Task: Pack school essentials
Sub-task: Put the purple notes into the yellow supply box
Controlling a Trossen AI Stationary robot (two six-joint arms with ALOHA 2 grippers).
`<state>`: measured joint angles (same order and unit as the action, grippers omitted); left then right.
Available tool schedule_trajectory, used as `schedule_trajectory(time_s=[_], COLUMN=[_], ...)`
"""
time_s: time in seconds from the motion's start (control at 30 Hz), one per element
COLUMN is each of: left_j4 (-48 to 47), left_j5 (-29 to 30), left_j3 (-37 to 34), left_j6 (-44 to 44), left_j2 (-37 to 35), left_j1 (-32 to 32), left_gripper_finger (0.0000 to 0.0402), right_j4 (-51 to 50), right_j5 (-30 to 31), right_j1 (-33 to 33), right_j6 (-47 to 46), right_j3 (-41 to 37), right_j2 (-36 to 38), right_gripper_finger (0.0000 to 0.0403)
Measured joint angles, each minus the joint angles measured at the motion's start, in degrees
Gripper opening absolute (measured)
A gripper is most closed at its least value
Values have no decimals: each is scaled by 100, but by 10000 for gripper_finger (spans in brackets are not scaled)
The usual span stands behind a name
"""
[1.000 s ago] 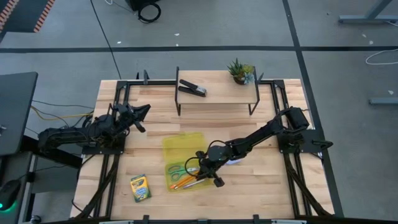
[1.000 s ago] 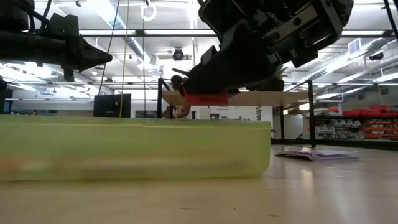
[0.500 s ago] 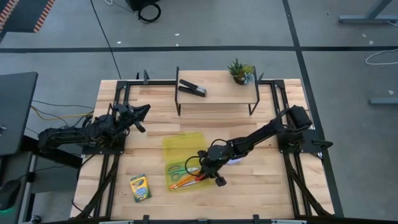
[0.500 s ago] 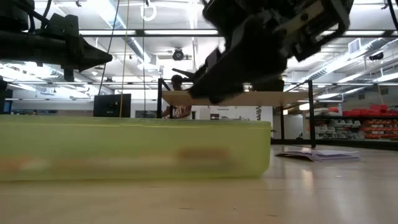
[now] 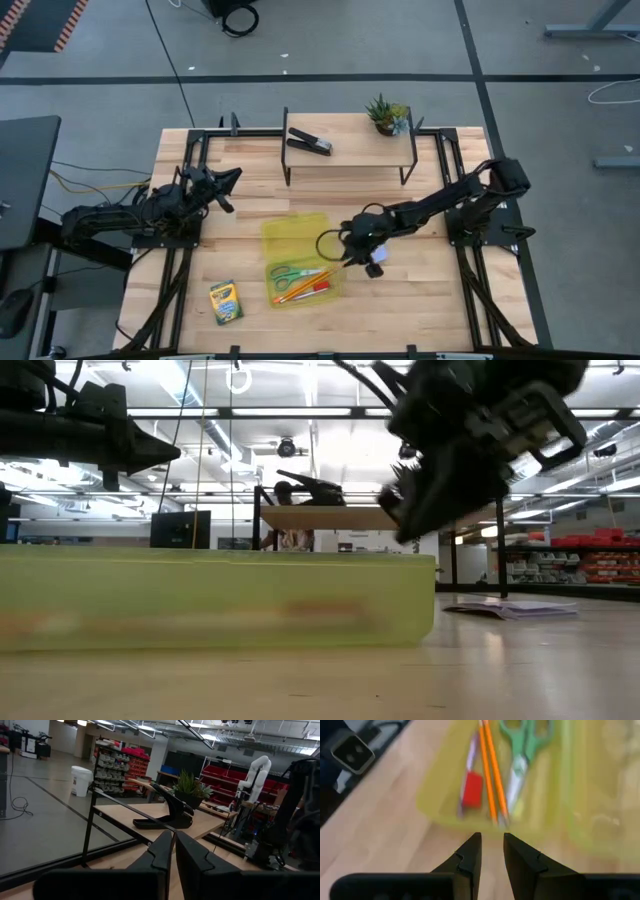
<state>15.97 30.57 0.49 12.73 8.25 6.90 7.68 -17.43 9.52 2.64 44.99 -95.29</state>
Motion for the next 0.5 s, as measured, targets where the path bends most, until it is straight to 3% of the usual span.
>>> schedule_trajectory(time_s=[0.23, 0.5], left_j4=[0, 0], left_j5=[2, 1], left_j3=[0, -1], left_j6=[0, 0], left_j2=[-2, 0], left_j1=[0, 2], left_gripper_finger=[38, 28], right_j4=[-15, -908], right_j5=[0, 66], right_j1=[-285, -383], right_j6=[-323, -314], right_j3=[-876, -1012], right_j2=[738, 1217], right_gripper_finger=[88, 89])
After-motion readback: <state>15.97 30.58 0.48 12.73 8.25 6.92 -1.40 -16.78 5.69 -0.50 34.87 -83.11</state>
